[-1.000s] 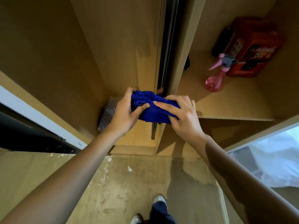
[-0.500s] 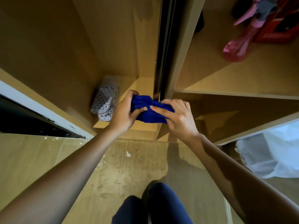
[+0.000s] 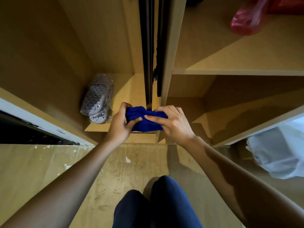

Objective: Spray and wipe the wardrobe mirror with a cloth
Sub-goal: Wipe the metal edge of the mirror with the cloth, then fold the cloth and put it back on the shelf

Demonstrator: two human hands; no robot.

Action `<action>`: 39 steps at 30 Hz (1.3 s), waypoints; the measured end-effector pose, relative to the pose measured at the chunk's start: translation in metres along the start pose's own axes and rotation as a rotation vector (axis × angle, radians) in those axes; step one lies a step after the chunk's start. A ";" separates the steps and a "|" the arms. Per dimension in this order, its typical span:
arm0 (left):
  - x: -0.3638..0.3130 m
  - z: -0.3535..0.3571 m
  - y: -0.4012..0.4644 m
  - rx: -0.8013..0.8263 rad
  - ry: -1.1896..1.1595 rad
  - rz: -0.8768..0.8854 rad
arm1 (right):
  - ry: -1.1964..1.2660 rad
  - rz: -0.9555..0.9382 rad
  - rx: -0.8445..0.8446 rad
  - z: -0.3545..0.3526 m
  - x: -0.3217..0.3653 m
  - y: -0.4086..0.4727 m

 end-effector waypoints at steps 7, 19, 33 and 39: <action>-0.028 -0.018 -0.029 0.049 -0.086 -0.178 | 0.148 0.188 0.038 -0.035 0.015 -0.011; -0.192 -0.030 -0.135 0.645 -0.679 -0.543 | 0.334 0.486 -0.128 -0.204 0.090 -0.057; -0.280 0.025 -0.146 0.156 -1.115 -0.717 | 1.418 1.050 -0.848 -0.250 0.026 -0.157; -0.313 0.057 -0.139 0.096 -1.272 -0.669 | 2.276 1.270 -1.006 -0.228 0.006 -0.173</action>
Point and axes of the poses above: each hand's wrist, its own y-axis towards the middle knuckle, its own z-axis out of the palm, x = y × z, the point moved 10 cm from there along y, towards the middle knuckle, and after that the axes turned 4 degrees about -z, right-handed, at the moved point
